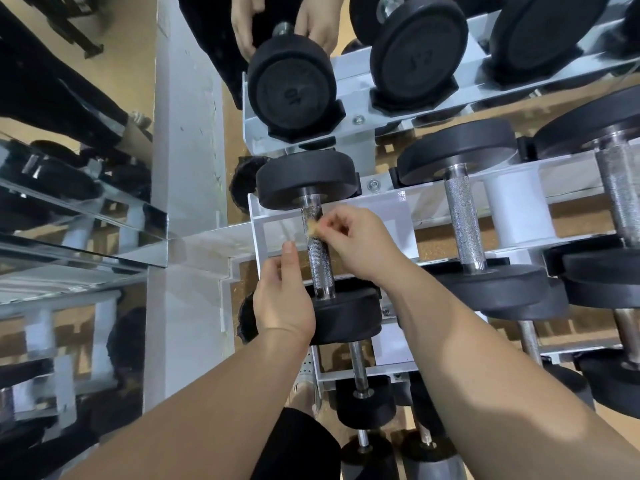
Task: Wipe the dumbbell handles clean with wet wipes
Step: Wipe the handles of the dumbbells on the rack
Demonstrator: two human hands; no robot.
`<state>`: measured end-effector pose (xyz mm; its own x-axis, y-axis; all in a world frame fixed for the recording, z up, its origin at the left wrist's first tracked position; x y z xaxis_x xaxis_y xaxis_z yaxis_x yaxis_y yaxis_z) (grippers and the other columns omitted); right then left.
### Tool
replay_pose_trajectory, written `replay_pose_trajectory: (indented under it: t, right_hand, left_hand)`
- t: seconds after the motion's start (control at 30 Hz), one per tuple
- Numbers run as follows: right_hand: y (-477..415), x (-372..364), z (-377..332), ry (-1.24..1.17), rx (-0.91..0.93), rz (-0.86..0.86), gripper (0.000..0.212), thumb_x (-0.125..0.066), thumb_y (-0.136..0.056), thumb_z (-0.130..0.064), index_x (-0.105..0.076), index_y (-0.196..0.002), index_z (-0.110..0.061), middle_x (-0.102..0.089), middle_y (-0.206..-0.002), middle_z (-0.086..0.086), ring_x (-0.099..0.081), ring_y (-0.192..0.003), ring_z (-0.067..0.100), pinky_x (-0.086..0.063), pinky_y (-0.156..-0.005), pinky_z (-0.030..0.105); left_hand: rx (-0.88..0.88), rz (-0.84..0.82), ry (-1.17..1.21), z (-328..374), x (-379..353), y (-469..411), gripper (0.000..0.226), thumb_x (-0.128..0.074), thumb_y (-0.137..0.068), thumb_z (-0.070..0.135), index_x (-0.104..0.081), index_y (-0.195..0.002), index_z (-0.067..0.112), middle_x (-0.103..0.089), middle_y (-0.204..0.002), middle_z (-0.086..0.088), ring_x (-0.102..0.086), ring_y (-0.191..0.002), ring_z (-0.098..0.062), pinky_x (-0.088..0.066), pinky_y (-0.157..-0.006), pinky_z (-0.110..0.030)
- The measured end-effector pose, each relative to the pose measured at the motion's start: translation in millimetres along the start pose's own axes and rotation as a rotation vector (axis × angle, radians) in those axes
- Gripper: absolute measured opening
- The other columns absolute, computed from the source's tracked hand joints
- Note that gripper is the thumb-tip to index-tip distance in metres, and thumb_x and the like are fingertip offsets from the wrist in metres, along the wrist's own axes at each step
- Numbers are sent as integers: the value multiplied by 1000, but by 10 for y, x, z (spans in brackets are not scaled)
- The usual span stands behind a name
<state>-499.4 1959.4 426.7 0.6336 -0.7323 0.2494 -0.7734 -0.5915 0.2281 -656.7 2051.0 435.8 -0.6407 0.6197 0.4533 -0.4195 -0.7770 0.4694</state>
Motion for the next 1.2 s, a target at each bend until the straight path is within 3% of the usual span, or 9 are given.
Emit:
replay_pose_trajectory:
  t: [0.13,0.23,0.37,0.6,0.7,0.83,1.03,1.1,1.2]
  right_hand:
    - [305,-182,200,16,-73,-291,9,-71,-91,-23,-68,-83,-21,-63,-67,-9,-53,-58,4,-46,-67,27]
    - [120,-134,180,-210,-92,-102,10,-66,-94,-18,-64,-84,-20,-72,-76,-6,-55,-61,6,-46,-67,26]
    - [-164,-36,196,-343,-154,149,12,-58,-97,-16,-61,-88,-23,-73,-85,-2,-58,-66,6,-49,-72,29]
    - [360,-134,295,-168,-157,-157,15,-72,-90,-21,-64,-78,-19,-63,-65,0,-54,-59,13,-46,-61,28]
    - [164,-67,245,-188,-138,8,17,-66,-92,-17,-63,-76,-22,-69,-66,-8,-56,-57,8,-50,-63,31]
    - [-149,50,159,-161,-96,160,14,-65,-89,-16,-62,-80,-26,-72,-81,-3,-62,-73,14,-55,-79,39]
    - [347,-142,257,96,-130,-302,9,-75,-85,-17,-70,-77,-18,-69,-72,-4,-57,-63,4,-48,-67,27]
    - [426,-164,253,104,-119,-324,9,-76,-85,-18,-70,-79,-20,-69,-71,-5,-58,-65,4,-49,-69,27]
    - [270,-116,183,35,-90,-176,11,-73,-88,-21,-68,-78,-23,-66,-68,-6,-58,-63,9,-52,-69,30]
  left_hand:
    - [12,-7,21,-4,15,3,39,-32,-87,82,-52,-87,50,-55,-97,23,-53,-96,1,-37,-93,-35]
    - [17,5,46,0,44,7,63,-29,-67,95,-58,-96,47,-64,-107,18,-61,-110,-13,-44,-103,-43]
    - [37,-8,44,1,36,30,60,-27,-64,96,-53,-95,51,-59,-109,23,-59,-115,-16,-41,-109,-46]
    - [26,20,44,-22,50,30,81,-28,-65,96,-61,-110,38,-64,-117,7,-59,-115,-22,-42,-109,-50]
    - [34,48,24,-37,70,30,87,-27,-65,96,-62,-115,34,-64,-118,6,-59,-114,-23,-42,-108,-51]
    - [41,43,20,-29,70,37,89,-26,-66,96,-61,-118,34,-64,-117,5,-58,-115,-23,-41,-109,-51]
    - [37,36,22,-7,61,57,78,-25,-65,96,-61,-106,39,-64,-113,6,-60,-111,-21,-42,-107,-50]
    - [40,26,23,-11,47,57,74,-26,-65,96,-60,-98,40,-64,-111,4,-60,-109,-21,-43,-105,-50]
    - [35,34,33,26,52,77,69,-28,-64,95,-58,-95,41,-65,-110,5,-60,-109,-19,-44,-104,-48]
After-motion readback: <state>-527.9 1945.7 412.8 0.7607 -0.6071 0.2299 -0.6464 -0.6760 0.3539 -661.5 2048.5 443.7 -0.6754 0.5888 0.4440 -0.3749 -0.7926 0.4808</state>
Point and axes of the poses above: each hand's wrist, its own y-axis away from the middle knuckle, its own x-axis out of the back of the hand, z = x × y, the point moved 10 cm from there along -y, towards the middle knuckle
